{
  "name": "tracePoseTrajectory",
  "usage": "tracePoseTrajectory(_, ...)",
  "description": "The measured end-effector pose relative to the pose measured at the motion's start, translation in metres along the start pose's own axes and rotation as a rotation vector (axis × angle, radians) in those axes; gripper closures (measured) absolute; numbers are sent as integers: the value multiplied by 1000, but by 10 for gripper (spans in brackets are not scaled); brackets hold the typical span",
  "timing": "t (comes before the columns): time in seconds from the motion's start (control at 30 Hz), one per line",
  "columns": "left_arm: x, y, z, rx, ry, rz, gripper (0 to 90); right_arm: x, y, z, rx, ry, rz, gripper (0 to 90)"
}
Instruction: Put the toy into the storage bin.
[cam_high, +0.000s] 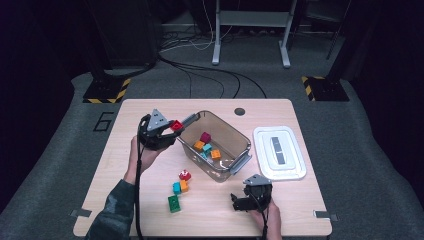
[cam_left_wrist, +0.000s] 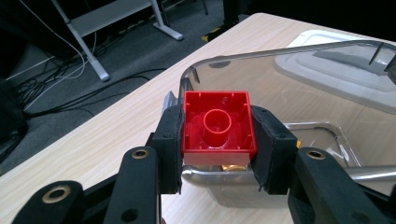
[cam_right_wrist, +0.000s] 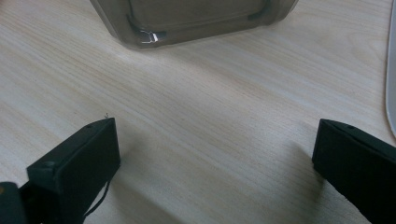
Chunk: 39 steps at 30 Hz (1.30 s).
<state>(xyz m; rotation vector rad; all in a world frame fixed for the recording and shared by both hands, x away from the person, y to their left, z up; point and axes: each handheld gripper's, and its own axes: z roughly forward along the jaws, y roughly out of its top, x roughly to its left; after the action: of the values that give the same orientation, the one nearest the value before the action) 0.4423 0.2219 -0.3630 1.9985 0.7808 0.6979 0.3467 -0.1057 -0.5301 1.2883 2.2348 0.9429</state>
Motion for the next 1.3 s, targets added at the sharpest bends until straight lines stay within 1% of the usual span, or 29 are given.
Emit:
tracePoseTrajectory(0.07, 0, 3, 5, 8, -6, 9, 585, 0, 0, 0, 0, -1, 0, 0)
tracePoseTrajectory(0.1, 0, 3, 8, 8, -6, 3, 585, 0, 0, 0, 0, 0, 0, 0)
tracePoseTrajectory(0.13, 1, 3, 10, 16, -9, 9, 585, 0, 0, 0, 0, 0, 0, 0)
tracePoseTrajectory(0.27, 1, 2, 21, 32, -13, -4, 584, 0, 0, 0, 0, 1, 0, 0)
tracePoseTrajectory(0.4, 1, 1, 29, 36, -21, -18, 584, 0, 0, 0, 0, 1, -1, 0)
tracePoseTrajectory(0.53, 1, 0, 39, 56, -28, -22, 583, 0, 0, 0, 0, 0, -1, 0)
tracePoseTrajectory(0.57, 2, 0, 40, 63, -31, -17, 584, 0, 0, 0, 0, -1, 0, 0)
tracePoseTrajectory(0.6, 2, 0, 42, 64, -35, -26, 584, 0, 0, 0, 0, 0, 1, 0)
tracePoseTrajectory(0.67, 2, -1, 46, 63, -31, -27, 583, 0, 0, 0, -1, 0, 2, 0)
tracePoseTrajectory(0.7, 2, -1, 47, 62, -31, -34, 583, 0, 0, 0, -1, 0, 2, 0)
tracePoseTrajectory(0.73, 3, -1, 48, 67, -35, -25, 583, 0, 0, 0, -1, -1, 2, 0)
tracePoseTrajectory(0.77, 2, -1, 51, 70, -32, -32, 583, 0, 0, 0, -1, -1, 2, 0)
tracePoseTrajectory(0.87, 3, -2, 55, 75, -44, -26, 579, 1, 0, 0, 2, -1, 6, 0)
tracePoseTrajectory(0.9, 4, -2, 57, 73, -54, -30, 541, 1, 0, 0, 2, -2, 6, 0)
tracePoseTrajectory(0.97, 5, -4, 58, 78, -64, -62, 322, 1, 0, 0, 2, -2, 7, 0)
tracePoseTrajectory(1.0, 6, -5, 58, 84, -60, -68, 255, 0, 0, 0, -1, -1, 2, 0)
tracePoseTrajectory(1.03, 6, -5, 57, 91, -60, -71, 231, 0, 0, 0, -1, 0, 3, 0)
tracePoseTrajectory(1.07, 6, -6, 55, 89, -63, -80, 181, 0, 0, 0, 0, 0, 4, 1)
tracePoseTrajectory(1.1, 7, -8, 51, 77, -64, -89, 161, 0, 0, 0, 2, 1, 5, 1)
tracePoseTrajectory(1.23, 5, -15, 35, 50, -52, -98, 129, 0, 0, -1, 6, 5, -7, 2)
tracePoseTrajectory(1.3, 4, -19, 27, 51, -58, -104, 102, 0, 0, -1, 4, 3, -1, 2)
